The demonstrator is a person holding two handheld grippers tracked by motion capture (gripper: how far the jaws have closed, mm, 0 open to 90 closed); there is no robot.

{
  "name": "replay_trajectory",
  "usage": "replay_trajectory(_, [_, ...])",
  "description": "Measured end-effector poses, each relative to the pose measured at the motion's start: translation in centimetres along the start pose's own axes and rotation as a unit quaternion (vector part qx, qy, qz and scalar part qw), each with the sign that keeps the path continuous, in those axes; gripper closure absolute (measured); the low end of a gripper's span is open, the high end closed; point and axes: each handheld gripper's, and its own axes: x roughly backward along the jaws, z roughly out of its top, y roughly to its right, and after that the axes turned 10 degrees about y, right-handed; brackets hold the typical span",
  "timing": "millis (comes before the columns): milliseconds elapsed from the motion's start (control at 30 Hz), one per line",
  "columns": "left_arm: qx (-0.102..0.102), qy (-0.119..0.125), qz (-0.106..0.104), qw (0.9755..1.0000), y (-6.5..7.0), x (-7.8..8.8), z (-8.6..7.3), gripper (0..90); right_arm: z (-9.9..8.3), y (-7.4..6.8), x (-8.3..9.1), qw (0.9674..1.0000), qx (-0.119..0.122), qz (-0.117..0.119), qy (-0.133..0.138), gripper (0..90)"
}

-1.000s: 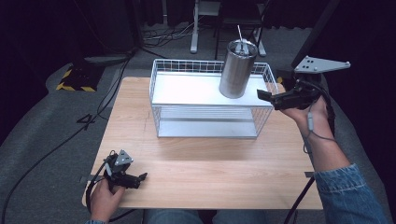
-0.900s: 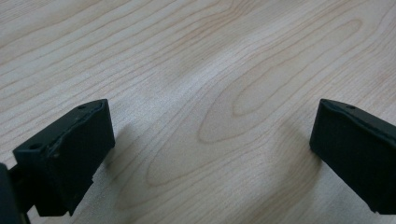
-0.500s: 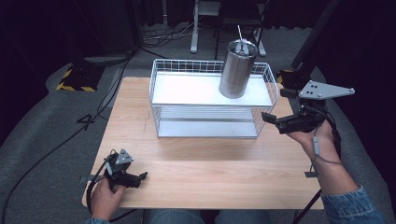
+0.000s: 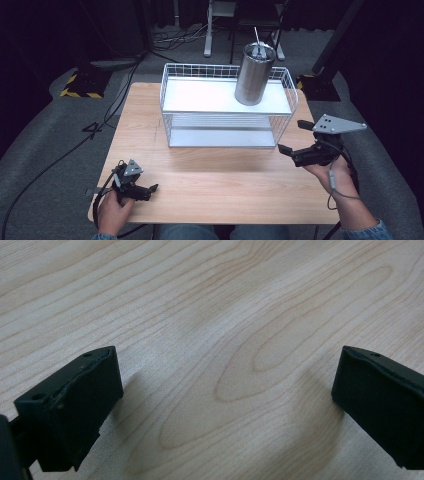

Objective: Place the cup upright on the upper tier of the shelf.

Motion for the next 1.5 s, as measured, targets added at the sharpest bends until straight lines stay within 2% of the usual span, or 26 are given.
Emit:
replay_trajectory(100, [0.001,0.0,0.0,1.0,0.0,0.0,0.0,0.3,-1.7,-0.2,-0.5,0.9999,-0.007,0.005,-0.009,0.0])
replay_trajectory(133, [0.001,0.0,0.0,1.0,0.0,0.0,0.0,0.4,-1.7,-0.2,-0.5,0.9999,-0.007,0.005,-0.009,0.0])
replay_trajectory(200, [0.003,0.001,-0.001,1.0,0.0,0.0,0.0,0.4,-3.2,-0.5,-0.9,0.9998,-0.006,0.004,-0.02,0.0])
replay_trajectory(267, [0.003,0.001,0.0,1.0,0.0,0.0,0.0,0.4,-3.6,-0.6,-1.0,0.9997,-0.008,0.004,-0.022,0.0])
replay_trajectory(300, [0.002,0.001,0.0,1.0,0.0,0.0,0.0,0.3,-4.7,-0.6,-1.3,0.9995,-0.018,0.006,-0.026,0.0])
replay_trajectory(333, [0.002,0.001,0.0,1.0,0.0,0.0,0.0,0.4,-4.7,-0.6,-1.3,0.9995,-0.018,0.006,-0.026,0.0])
replay_trajectory(400, [-0.001,0.0,0.0,1.0,0.0,0.0,0.0,0.4,-6.3,-0.7,-1.6,0.999,-0.03,0.002,-0.032,0.0])
replay_trajectory(467, [0.002,0.001,-0.001,1.0,0.0,0.0,0.0,0.4,-6.6,-0.7,-1.6,0.9989,-0.031,0.002,-0.035,0.0])
replay_trajectory(533, [0.001,0.001,0.0,1.0,0.0,0.0,0.0,0.4,-7.6,-0.8,-1.7,0.9986,-0.032,-0.002,-0.041,0.0])
replay_trajectory(567, [0.001,0.001,0.0,1.0,0.0,0.0,0.0,0.4,-8.6,-0.8,-1.8,0.9983,-0.037,-0.003,-0.044,0.0])
replay_trajectory(633, [0.001,0.0,0.0,1.0,0.0,0.0,0.0,0.4,-9.0,-0.8,-1.8,0.9982,-0.039,-0.003,-0.045,0.0])
replay_trajectory(833, [0.001,0.001,0.0,1.0,0.0,0.0,0.0,0.4,-12.4,-1.0,-2.0,0.9969,-0.056,-0.01,-0.053,0.0])
replay_trajectory(900, [0.001,0.001,0.0,1.0,0.0,0.0,0.0,0.4,-12.7,-1.1,-2.0,0.9969,-0.058,-0.011,-0.052,0.0])
replay_trajectory(1033, [0.0,0.001,0.0,1.0,0.0,0.0,0.0,0.3,-14.5,-1.4,-2.2,0.9969,-0.052,-0.022,-0.055,0.0])
replay_trajectory(1200, [0.001,0.0,0.0,1.0,0.0,0.0,0.0,0.4,-15.7,-1.6,-2.4,0.9963,-0.057,-0.028,-0.058,0.0])
replay_trajectory(1333, [0.0,0.001,0.0,1.0,0.0,0.0,0.0,0.4,-17.0,-1.9,-2.7,0.9949,-0.055,-0.042,-0.074,0.0])
replay_trajectory(1500, [0.001,0.0,0.0,1.0,0.0,0.0,0.0,0.4,-17.9,-2.1,-2.9,0.9937,-0.058,-0.047,-0.083,0.0])
